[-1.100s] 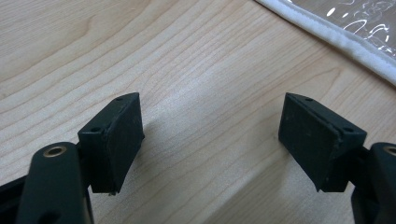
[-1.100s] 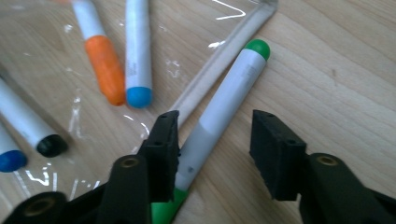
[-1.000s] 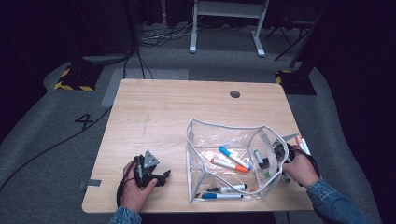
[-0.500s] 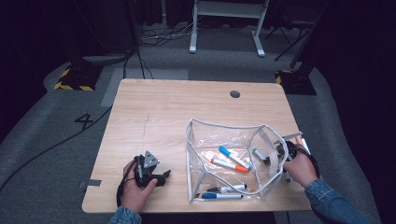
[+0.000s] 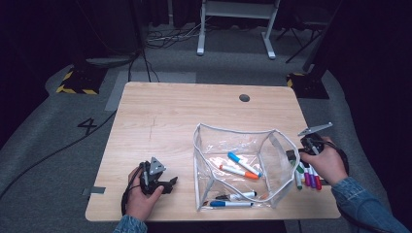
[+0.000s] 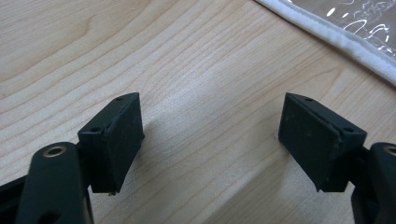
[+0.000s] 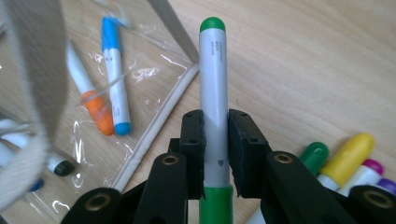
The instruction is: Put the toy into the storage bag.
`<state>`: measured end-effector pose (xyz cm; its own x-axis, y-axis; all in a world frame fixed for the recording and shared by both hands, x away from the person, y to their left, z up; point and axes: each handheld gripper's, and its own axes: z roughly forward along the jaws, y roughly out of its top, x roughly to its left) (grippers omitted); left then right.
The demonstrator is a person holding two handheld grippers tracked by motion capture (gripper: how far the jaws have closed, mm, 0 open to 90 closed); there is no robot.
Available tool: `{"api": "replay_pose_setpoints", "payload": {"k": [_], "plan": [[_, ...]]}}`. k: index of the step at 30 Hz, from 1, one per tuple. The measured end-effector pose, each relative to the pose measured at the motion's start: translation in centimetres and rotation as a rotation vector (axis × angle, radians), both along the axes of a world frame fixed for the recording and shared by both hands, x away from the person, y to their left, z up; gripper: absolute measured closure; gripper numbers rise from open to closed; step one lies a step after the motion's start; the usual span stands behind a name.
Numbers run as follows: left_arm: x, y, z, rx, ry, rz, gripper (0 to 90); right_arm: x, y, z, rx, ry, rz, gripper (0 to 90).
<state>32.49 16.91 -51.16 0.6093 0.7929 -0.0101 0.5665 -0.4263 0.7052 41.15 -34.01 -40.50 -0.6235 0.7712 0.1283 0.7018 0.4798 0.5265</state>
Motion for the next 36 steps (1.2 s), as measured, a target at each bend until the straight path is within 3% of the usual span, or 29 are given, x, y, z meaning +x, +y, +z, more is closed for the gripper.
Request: {"api": "replay_pose_setpoints", "payload": {"k": [14,24,28,36], "plan": [[0.0,0.0,0.0,-0.001,0.002,0.000,22.3,-0.5,-0.7,7.1,-0.031,-0.072,0.042,77.0],[0.0,-0.1,0.0,-0.004,0.000,0.007,21.9,-1.5,1.2,11.2,-0.050,-0.121,0.114,77.0],[0.0,-0.1,0.0,-0.004,0.001,0.007,21.9,-2.1,2.6,12.4,-0.057,-0.137,0.169,77.0],[0.0,-0.1,0.0,-0.004,0.001,0.007,21.9,-4.1,6.6,13.8,-0.069,-0.158,0.337,76.9]]}}
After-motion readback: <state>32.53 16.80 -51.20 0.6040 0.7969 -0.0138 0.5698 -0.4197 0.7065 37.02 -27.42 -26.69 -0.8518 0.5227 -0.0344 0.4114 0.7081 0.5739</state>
